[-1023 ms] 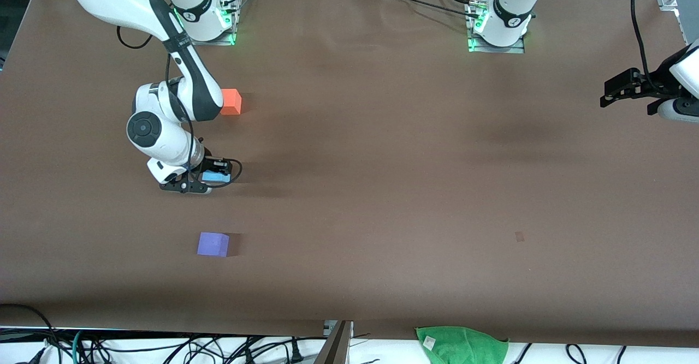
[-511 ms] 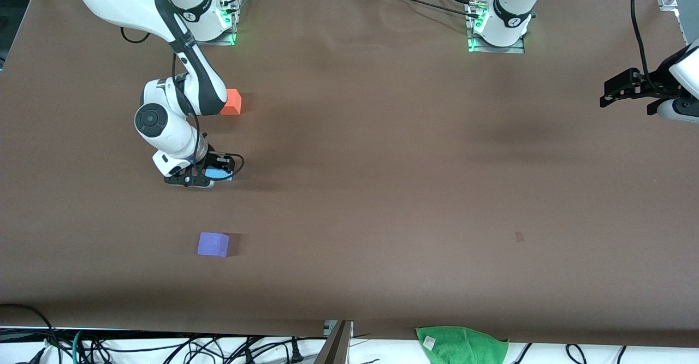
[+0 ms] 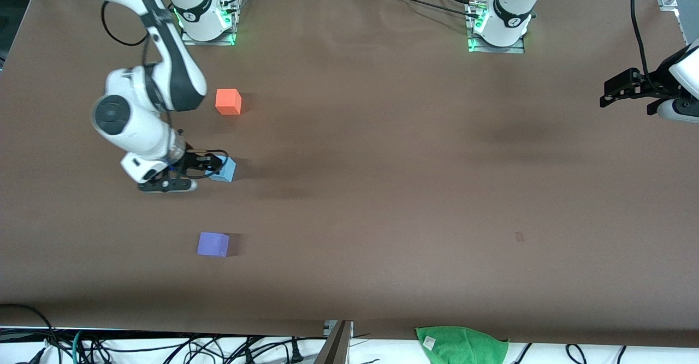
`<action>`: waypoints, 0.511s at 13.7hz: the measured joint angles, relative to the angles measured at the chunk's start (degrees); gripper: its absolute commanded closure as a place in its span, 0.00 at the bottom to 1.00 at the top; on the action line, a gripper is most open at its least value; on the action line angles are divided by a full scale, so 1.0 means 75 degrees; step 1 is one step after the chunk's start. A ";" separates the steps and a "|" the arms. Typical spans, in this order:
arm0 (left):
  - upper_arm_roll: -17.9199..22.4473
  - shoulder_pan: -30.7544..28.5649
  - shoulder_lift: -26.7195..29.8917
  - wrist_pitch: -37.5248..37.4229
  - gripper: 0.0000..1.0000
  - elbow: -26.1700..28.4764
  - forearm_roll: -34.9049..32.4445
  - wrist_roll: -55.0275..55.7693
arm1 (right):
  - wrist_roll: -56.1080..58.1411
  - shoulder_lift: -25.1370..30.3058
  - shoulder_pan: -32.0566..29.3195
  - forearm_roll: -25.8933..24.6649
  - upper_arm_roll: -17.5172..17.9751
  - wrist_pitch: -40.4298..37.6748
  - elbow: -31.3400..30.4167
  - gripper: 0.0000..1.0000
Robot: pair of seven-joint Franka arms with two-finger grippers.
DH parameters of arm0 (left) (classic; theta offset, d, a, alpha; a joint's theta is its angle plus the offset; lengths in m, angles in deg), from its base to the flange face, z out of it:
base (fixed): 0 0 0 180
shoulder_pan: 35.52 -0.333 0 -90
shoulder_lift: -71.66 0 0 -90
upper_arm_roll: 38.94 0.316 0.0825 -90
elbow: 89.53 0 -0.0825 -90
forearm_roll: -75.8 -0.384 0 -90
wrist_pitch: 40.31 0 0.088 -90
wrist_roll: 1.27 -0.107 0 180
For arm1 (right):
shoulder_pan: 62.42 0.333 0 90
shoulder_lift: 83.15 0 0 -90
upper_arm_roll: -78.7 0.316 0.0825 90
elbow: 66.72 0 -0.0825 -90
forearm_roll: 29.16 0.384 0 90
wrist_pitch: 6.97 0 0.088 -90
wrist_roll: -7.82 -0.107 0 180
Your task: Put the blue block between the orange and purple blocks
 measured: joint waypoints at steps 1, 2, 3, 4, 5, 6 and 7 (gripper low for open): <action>0.0000 0.0000 -0.0001 0.0000 0.00 0.0000 0.0000 0.0000 | 0.0203 0.0076 -0.0003 -0.0001 -0.0090 -0.0737 0.0487 0.01; 0.0000 0.0000 -0.0001 0.0000 0.00 0.0000 0.0000 0.0000 | 0.0455 0.0119 -0.0006 -0.0001 -0.0174 -0.1391 0.0943 0.01; -0.0001 0.0000 -0.0003 0.0000 0.00 -0.0001 0.0000 0.0000 | 0.0642 0.0137 -0.0007 -0.0001 -0.0263 -0.1865 0.1301 0.01; -0.0001 0.0000 -0.0007 0.0000 0.00 -0.0001 0.0000 0.0000 | 0.0766 0.0138 -0.0008 -0.0001 -0.0368 -0.2233 0.1600 0.01; -0.0001 0.0000 -0.0018 0.0000 0.00 -0.0001 0.0000 0.0000 | 0.0838 0.0139 -0.0009 -0.0001 -0.0472 -0.2558 0.1846 0.01; -0.0001 0.0000 -0.0030 0.0000 0.00 -0.0001 0.0000 0.0000 | 0.0928 0.0139 -0.0011 -0.0001 -0.0572 -0.2929 0.2109 0.01; -0.0001 0.0000 -0.0040 0.0000 0.00 -0.0001 0.0000 0.0000 | 0.1008 0.0140 -0.0012 -0.0001 -0.0658 -0.3314 0.2385 0.01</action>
